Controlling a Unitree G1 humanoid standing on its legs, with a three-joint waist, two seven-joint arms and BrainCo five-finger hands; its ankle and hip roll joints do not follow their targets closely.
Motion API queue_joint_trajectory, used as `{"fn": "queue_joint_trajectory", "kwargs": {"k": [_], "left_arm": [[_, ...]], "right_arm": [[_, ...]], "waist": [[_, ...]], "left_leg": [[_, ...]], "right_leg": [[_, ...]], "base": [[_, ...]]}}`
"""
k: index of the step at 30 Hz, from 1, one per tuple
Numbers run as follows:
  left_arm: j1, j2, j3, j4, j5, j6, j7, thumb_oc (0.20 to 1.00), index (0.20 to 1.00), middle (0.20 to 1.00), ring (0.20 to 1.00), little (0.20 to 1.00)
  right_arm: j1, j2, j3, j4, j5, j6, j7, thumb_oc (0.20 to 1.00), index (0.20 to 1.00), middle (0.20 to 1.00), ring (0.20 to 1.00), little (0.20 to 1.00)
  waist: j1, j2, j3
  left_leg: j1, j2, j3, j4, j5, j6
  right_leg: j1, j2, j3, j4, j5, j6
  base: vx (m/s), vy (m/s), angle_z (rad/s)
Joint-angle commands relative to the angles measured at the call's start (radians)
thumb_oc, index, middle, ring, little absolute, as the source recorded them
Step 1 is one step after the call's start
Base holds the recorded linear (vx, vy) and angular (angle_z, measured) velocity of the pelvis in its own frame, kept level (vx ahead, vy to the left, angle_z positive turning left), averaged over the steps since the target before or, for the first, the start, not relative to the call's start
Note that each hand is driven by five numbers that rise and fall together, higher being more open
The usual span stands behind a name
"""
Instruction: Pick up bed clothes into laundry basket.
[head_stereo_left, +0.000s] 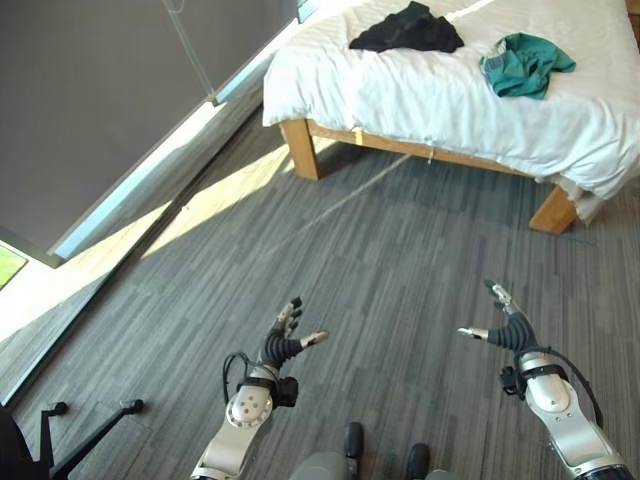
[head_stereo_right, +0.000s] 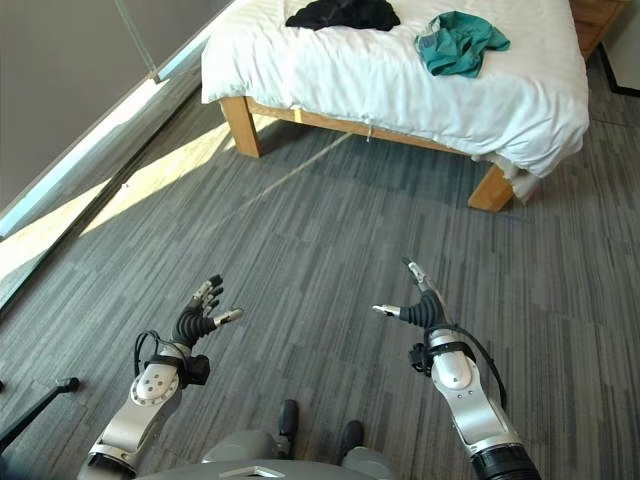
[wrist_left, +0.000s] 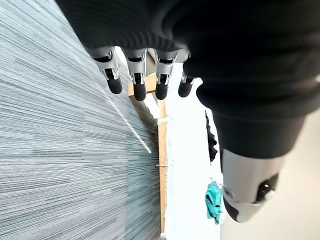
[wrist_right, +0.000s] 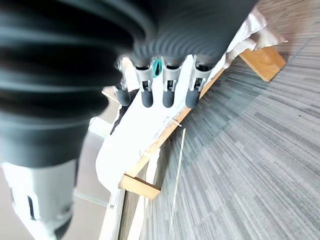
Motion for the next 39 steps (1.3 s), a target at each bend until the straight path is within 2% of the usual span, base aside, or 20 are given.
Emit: {"fn": "queue_joint_trajectory", "kwargs": {"k": [1, 5, 7, 9, 10, 11, 13, 15, 16, 18, 19, 20, 21, 26, 30, 33, 35, 36, 37, 39], "left_arm": [[-0.052, 0.021, -0.017, -0.021, -0.023, -0.076, 0.023, 1.000, 1.000, 1.000, 1.000, 1.000], [-0.095, 0.034, -0.031, -0.014, -0.039, -0.069, 0.030, 1.000, 1.000, 1.000, 1.000, 1.000], [-0.100, 0.045, -0.031, -0.023, -0.049, -0.072, 0.023, 1.000, 1.000, 1.000, 1.000, 1.000], [-0.125, 0.043, -0.048, -0.028, -0.077, -0.073, 0.029, 1.000, 1.000, 1.000, 1.000, 1.000], [-0.117, 0.017, -0.043, -0.023, -0.196, -0.072, 0.028, 1.000, 1.000, 1.000, 1.000, 1.000], [-0.100, 0.007, -0.040, -0.029, -0.213, -0.070, 0.015, 1.000, 1.000, 1.000, 1.000, 1.000], [-0.071, 0.004, -0.038, -0.033, -0.203, -0.067, -0.007, 1.000, 1.000, 1.000, 1.000, 1.000], [-0.066, 0.014, -0.030, -0.031, -0.193, -0.063, -0.013, 1.000, 1.000, 1.000, 1.000, 1.000], [-0.071, 0.025, -0.042, -0.031, -0.183, -0.062, -0.028, 1.000, 1.000, 1.000, 1.000, 1.000], [-0.095, 0.044, -0.064, -0.014, -0.169, -0.061, -0.034, 1.000, 1.000, 1.000, 1.000, 1.000], [-0.107, 0.053, -0.075, -0.013, -0.164, -0.060, -0.040, 1.000, 1.000, 1.000, 1.000, 1.000], [-0.145, 0.076, -0.095, -0.032, -0.150, -0.071, -0.029, 1.000, 1.000, 1.000, 1.000, 1.000], [-0.162, 0.076, -0.102, -0.029, -0.147, -0.072, -0.022, 1.000, 1.000, 1.000, 1.000, 1.000], [-0.188, 0.065, -0.108, -0.032, -0.144, -0.079, -0.019, 1.000, 1.000, 1.000, 1.000, 1.000], [-0.199, 0.056, -0.078, -0.004, -0.117, -0.086, -0.037, 1.000, 1.000, 1.000, 1.000, 1.000], [-0.172, 0.030, -0.073, -0.006, -0.116, -0.093, -0.032, 1.000, 1.000, 1.000, 1.000, 1.000], [-0.159, 0.016, -0.068, -0.012, -0.144, -0.093, -0.011, 1.000, 1.000, 1.000, 1.000, 1.000], [-0.162, 0.016, -0.069, -0.012, -0.144, -0.092, -0.010, 1.000, 1.000, 1.000, 1.000, 1.000], [-0.155, 0.023, -0.075, -0.023, -0.154, -0.092, 0.034, 1.000, 1.000, 1.000, 1.000, 1.000], [-0.155, 0.023, -0.075, -0.018, -0.163, -0.096, 0.044, 1.000, 1.000, 1.000, 1.000, 1.000]], "right_arm": [[-0.009, -0.057, -0.012, -0.070, 0.010, -0.067, -0.016, 1.000, 1.000, 1.000, 1.000, 1.000], [-0.012, -0.058, -0.019, -0.077, -0.001, -0.060, -0.030, 1.000, 1.000, 1.000, 1.000, 1.000], [-0.011, -0.059, -0.020, -0.088, 0.010, -0.066, -0.031, 1.000, 1.000, 1.000, 1.000, 1.000], [-0.006, -0.056, -0.021, -0.111, 0.026, -0.073, -0.041, 1.000, 1.000, 1.000, 1.000, 1.000], [-0.009, -0.051, -0.018, -0.113, 0.032, -0.055, -0.044, 1.000, 1.000, 1.000, 1.000, 1.000], [-0.019, -0.045, -0.005, -0.116, 0.035, -0.051, -0.036, 1.000, 1.000, 1.000, 1.000, 1.000], [-0.067, -0.046, 0.028, -0.082, 0.015, -0.053, -0.038, 1.000, 1.000, 1.000, 1.000, 1.000], [-0.074, -0.050, 0.034, -0.076, -0.002, -0.052, -0.025, 1.000, 1.000, 1.000, 1.000, 1.000], [-0.063, -0.028, 0.049, -0.087, -0.030, -0.061, -0.016, 1.000, 1.000, 1.000, 1.000, 1.000], [-0.068, -0.003, 0.071, -0.076, -0.038, -0.053, -0.008, 1.000, 1.000, 1.000, 1.000, 1.000], [-0.079, 0.001, 0.080, -0.063, -0.044, -0.050, -0.005, 1.000, 1.000, 1.000, 1.000, 1.000], [-0.110, 0.009, 0.094, -0.072, -0.075, -0.040, -0.007, 1.000, 1.000, 1.000, 1.000, 1.000], [-0.114, 0.008, 0.092, -0.074, -0.092, -0.036, -0.014, 1.000, 1.000, 1.000, 1.000, 1.000], [-0.117, 0.004, 0.045, -0.082, -0.081, -0.031, -0.038, 1.000, 1.000, 1.000, 1.000, 1.000], [-0.090, -0.019, -0.033, -0.115, -0.133, -0.013, -0.079, 1.000, 1.000, 1.000, 1.000, 1.000], [-0.040, -0.046, -0.077, -0.130, -0.200, -0.002, -0.101, 1.000, 1.000, 1.000, 1.000, 1.000], [-0.064, -0.093, -0.159, -0.158, -0.308, 0.041, -0.229, 1.000, 1.000, 1.000, 1.000, 1.000], [-0.065, -0.092, -0.160, -0.158, -0.309, 0.042, -0.230, 1.000, 1.000, 1.000, 1.000, 1.000], [-0.170, -0.117, -0.221, -0.152, -0.354, 0.093, -0.387, 1.000, 1.000, 1.000, 1.000, 1.000], [-0.221, -0.133, -0.221, -0.139, -0.366, 0.110, -0.424, 1.000, 1.000, 1.000, 1.000, 1.000]], "waist": [[0.026, -0.017, -0.021], [0.010, -0.026, -0.003], [0.011, -0.040, 0.027], [0.036, -0.036, 0.090], [0.064, -0.054, 0.117], [0.090, -0.039, 0.101], [0.170, -0.039, 0.081], [0.174, -0.050, 0.063], [0.183, -0.076, 0.038], [0.157, -0.101, 0.037], [0.137, -0.095, 0.042], [0.052, -0.020, 0.067], [0.027, -0.010, 0.076], [-0.086, -0.034, 0.076], [-0.146, -0.027, 0.040], [-0.160, -0.001, 0.007], [-0.138, 0.000, 0.027], [-0.143, -0.007, 0.025], [-0.080, -0.050, 0.054], [-0.060, -0.055, 0.057]], "left_leg": [[0.020, 0.098, -0.085, 0.004, -0.044, -0.132], [0.034, 0.114, -0.088, 0.023, -0.058, -0.125], [-0.030, 0.109, -0.061, 0.205, -0.096, -0.137], [-0.205, 0.129, -0.080, 0.550, 0.063, -0.183], [-0.366, 0.085, -0.074, 0.615, 0.051, -0.141], [-0.418, 0.092, -0.045, 0.472, 0.022, -0.127], [-0.438, 0.117, -0.054, 0.077, 0.131, -0.151], [-0.420, 0.116, -0.057, 0.042, 0.128, -0.140], [-0.404, 0.098, -0.059, 0.045, 0.182, -0.109], [-0.337, 0.064, -0.047, 0.044, 0.146, -0.069], [-0.286, 0.066, -0.035, 0.040, 0.115, -0.048], [-0.124, 0.100, -0.060, 0.005, 0.052, -0.024], [-0.081, 0.097, -0.059, 0.004, 0.020, -0.018], [0.115, 0.047, -0.081, 0.004, -0.140, -0.035], [0.289, 0.104, -0.128, 0.004, -0.302, -0.088], [0.321, 0.139, -0.137, 0.094, -0.245, -0.119], [0.139, 0.130, -0.111, 0.521, -0.072, -0.209], [0.123, 0.121, -0.118, 0.531, -0.067, -0.208], [-0.075, 0.173, 0.003, 0.718, -0.098, -0.171], [-0.115, 0.194, 0.045, 0.686, -0.114, -0.160]], "right_leg": [[0.031, -0.064, -0.033, 0.019, -0.040, 0.077], [0.002, -0.042, -0.007, 0.058, -0.055, 0.057], [0.004, -0.040, 0.012, 0.059, -0.064, 0.040], [0.045, -0.018, 0.027, 0.060, -0.085, -0.002], [0.091, -0.015, 0.062, 0.042, -0.120, -0.017], [0.131, -0.004, 0.102, 0.019, -0.162, -0.003], [0.213, -0.015, 0.171, 0.019, -0.236, 0.029], [0.234, -0.016, 0.189, 0.019, -0.254, 0.041], [0.243, -0.031, 0.225, 0.076, -0.215, 0.056], [0.150, -0.048, 0.236, 0.286, -0.121, 0.110], [0.090, -0.052, 0.252, 0.423, 0.006, 0.157], [-0.099, -0.046, 0.212, 0.744, 0.172, 0.184], [-0.143, -0.080, 0.166, 0.800, 0.154, 0.176], [-0.327, -0.095, -0.014, 0.400, 0.053, 0.117], [-0.377, -0.101, -0.054, 0.043, 0.150, 0.139], [-0.315, -0.079, -0.054, 0.048, 0.173, 0.099], [-0.193, -0.050, -0.075, 0.039, 0.113, 0.045], [-0.200, -0.060, -0.080, 0.039, 0.118, 0.044], [-0.107, -0.085, -0.094, 0.022, 0.053, 0.027], [-0.086, -0.090, -0.097, 0.020, 0.038, 0.031]], "base": [[0.00, 0.000, 0.00], [0.05, -0.087, 0.01], [0.02, -0.120, -0.25], [0.18, -0.207, -0.39], [0.61, -0.073, -0.49], [0.99, 0.127, -0.43], [0.90, 0.260, -0.38], [0.58, 0.163, -1.90], [0.72, 0.250, -1.80], [0.58, 0.232, -0.77], [0.82, 0.446, -0.86], [0.85, 0.476, -0.42], [0.89, 0.441, 0.16], [0.73, 0.079, 0.37], [0.80, -0.143, 1.18], [0.69, -0.122, 0.98], [0.57, -0.174, 0.38], [0.46, -0.219, -0.07], [0.30, -0.153, -0.20], [0.44, -0.006, -0.52]]}}
